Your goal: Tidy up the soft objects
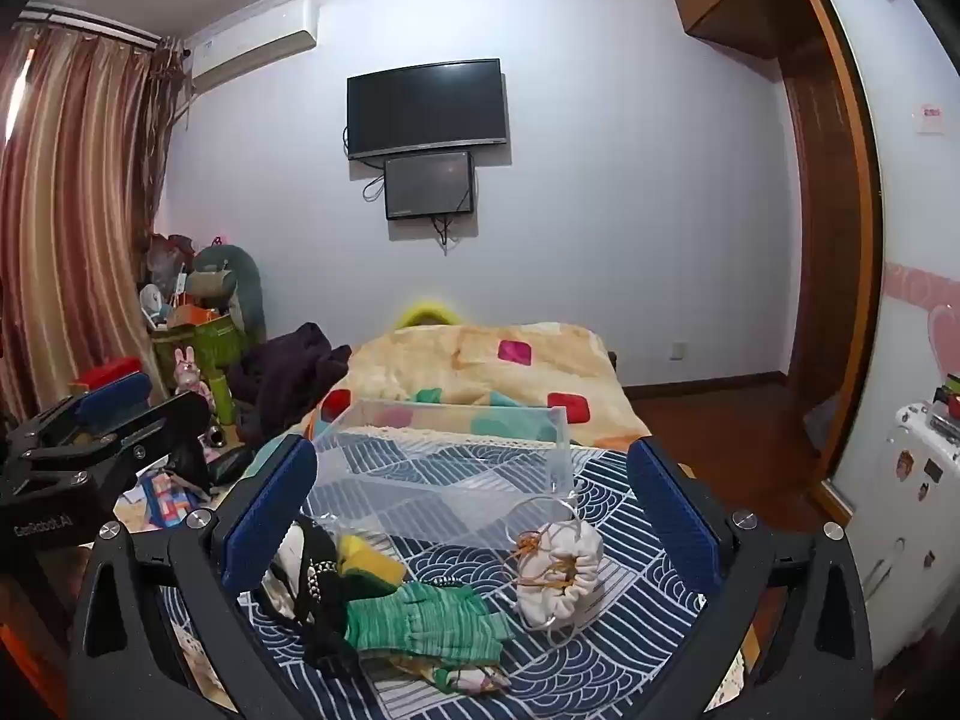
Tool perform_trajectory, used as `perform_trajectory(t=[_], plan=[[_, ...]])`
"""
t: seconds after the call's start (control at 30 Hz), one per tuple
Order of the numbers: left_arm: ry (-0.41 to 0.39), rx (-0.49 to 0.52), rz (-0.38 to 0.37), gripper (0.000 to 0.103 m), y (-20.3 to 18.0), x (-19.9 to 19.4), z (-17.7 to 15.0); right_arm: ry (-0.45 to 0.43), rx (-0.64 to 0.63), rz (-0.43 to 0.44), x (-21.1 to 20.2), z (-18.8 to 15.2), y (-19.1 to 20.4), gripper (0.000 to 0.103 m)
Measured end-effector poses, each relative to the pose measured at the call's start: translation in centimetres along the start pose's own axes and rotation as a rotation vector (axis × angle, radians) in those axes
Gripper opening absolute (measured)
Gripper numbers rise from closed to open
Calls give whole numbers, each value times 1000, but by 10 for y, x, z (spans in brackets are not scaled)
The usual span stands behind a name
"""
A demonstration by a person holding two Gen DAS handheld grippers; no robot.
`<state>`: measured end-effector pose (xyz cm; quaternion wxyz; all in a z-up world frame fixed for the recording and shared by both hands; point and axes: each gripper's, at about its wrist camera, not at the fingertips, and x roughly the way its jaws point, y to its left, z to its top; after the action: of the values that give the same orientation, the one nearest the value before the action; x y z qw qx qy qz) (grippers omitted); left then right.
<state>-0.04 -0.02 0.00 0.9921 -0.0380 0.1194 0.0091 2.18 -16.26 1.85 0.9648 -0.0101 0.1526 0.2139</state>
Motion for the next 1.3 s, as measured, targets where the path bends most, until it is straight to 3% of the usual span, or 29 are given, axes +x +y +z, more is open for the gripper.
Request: perform_trajectory(t=[1.3], plan=[[-10,13,-29,103,-5,-4,1,-37,-12,7,-10,7,6,103]])
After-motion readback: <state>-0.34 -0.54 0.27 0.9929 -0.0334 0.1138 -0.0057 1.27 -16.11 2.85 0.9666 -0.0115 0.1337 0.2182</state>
